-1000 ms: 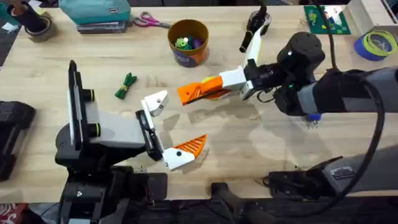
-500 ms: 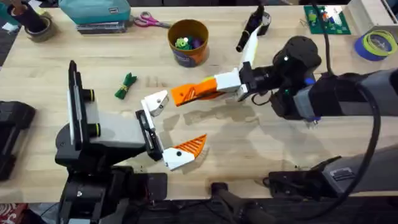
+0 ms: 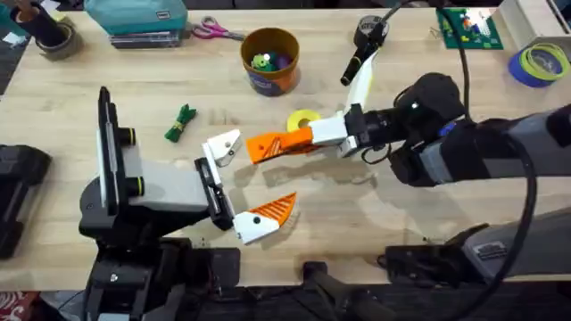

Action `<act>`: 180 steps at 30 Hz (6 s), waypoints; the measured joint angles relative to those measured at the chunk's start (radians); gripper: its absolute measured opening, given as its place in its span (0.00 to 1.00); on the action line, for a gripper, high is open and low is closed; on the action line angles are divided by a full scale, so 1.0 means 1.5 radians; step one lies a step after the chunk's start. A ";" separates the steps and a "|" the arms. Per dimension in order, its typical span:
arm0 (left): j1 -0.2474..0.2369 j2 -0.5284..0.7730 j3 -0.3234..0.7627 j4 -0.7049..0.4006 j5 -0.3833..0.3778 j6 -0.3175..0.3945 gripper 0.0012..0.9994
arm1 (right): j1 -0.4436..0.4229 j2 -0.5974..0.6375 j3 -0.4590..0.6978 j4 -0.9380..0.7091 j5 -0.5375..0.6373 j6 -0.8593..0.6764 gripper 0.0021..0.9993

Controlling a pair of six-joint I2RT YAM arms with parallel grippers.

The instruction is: Pick up the gripper from the table and insert it into the empty holder that is missing its gripper. Then pick up a screw, insert it into the mounting hole, and use the screwdriver to tighten it. Finally, clean up the table by picking up the vegetable and placing it into the bucket.

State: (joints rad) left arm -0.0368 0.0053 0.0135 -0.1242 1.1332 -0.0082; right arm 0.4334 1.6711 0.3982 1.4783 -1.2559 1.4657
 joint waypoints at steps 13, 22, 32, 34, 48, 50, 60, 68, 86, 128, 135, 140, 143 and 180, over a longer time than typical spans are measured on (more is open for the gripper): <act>0.000 0.000 0.000 0.000 0.000 0.000 0.99 | 0.026 0.000 -0.001 0.013 0.015 0.013 0.01; 0.000 0.000 0.000 0.000 0.000 0.000 0.99 | 0.040 0.000 -0.001 0.012 0.039 0.044 0.01; 0.000 0.000 0.000 0.000 0.000 0.000 0.99 | 0.045 0.000 -0.001 -0.002 0.058 0.053 0.01; 0.000 0.000 0.000 0.000 0.000 0.000 0.99 | 0.049 0.000 -0.001 -0.003 0.060 0.053 0.01; 0.000 0.000 0.000 0.000 0.000 0.000 0.99 | 0.057 0.024 -0.001 -0.003 0.062 0.052 0.01; 0.000 0.000 0.000 0.000 0.000 0.000 0.99 | 0.058 0.024 -0.001 -0.002 0.062 0.052 0.01; 0.000 0.000 0.000 0.000 0.000 0.000 0.99 | 0.058 0.024 -0.001 0.014 0.064 0.052 0.01; 0.000 0.000 0.000 0.000 0.000 0.000 0.99 | 0.058 0.024 -0.001 0.014 0.067 0.052 0.01; 0.000 0.000 0.000 0.000 -0.001 0.000 0.99 | 0.079 0.024 -0.001 0.012 0.107 0.052 0.01; 0.000 0.000 0.000 0.000 -0.004 -0.001 0.99 | 0.112 0.068 0.039 0.016 0.130 0.047 0.01; 0.000 0.000 0.000 0.000 -0.003 0.000 0.99 | 0.118 0.076 0.052 0.013 0.132 0.047 0.01; 0.000 0.000 0.000 0.000 -0.003 -0.001 0.99 | 0.118 0.083 0.058 0.015 0.131 0.047 0.01; 0.000 0.000 0.000 0.000 -0.007 -0.001 0.99 | 0.118 0.090 0.066 0.015 0.130 0.047 0.01; 0.001 0.000 0.000 0.001 -0.008 -0.001 0.99 | 0.105 0.113 0.099 0.009 0.104 0.047 0.01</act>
State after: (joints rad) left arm -0.0349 0.0055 0.0135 -0.1234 1.1213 -0.0090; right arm 0.5907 1.8412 0.5468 1.4918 -1.1004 1.5364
